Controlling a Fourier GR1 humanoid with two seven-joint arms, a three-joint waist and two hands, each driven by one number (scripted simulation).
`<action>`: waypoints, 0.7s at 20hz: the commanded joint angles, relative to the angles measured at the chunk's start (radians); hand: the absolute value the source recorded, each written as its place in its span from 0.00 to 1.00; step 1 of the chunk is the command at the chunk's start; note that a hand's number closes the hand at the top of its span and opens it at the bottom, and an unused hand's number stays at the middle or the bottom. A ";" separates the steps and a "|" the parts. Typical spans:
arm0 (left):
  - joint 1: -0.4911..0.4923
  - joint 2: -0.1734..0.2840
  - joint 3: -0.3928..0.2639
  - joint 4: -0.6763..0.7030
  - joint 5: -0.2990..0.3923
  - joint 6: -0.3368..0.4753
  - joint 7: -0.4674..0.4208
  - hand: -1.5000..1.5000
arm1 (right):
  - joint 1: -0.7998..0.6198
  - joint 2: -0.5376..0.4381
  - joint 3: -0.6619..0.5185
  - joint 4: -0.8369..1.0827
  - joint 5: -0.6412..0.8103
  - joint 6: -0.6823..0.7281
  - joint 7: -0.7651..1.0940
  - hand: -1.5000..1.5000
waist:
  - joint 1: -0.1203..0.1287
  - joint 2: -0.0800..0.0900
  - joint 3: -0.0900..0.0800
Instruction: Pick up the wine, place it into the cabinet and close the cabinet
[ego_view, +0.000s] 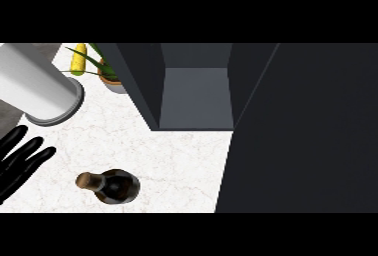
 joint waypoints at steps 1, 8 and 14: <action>0.023 0.016 0.046 -0.124 0.099 0.032 0.051 0.00 | 0.014 -0.053 -0.002 -0.146 0.063 0.006 0.077 0.00 | 0.002 -0.001 0.000; 0.058 -0.032 0.009 -0.092 -0.005 -0.005 0.041 0.00 | -0.081 -0.029 0.100 -0.157 0.187 -0.113 0.186 0.00 | -0.002 -0.003 -0.001; -0.032 -0.033 0.036 0.051 -0.032 -0.036 0.015 0.00 | -0.078 -0.080 0.093 -0.241 0.149 -0.135 0.238 0.00 | -0.020 -0.001 -0.001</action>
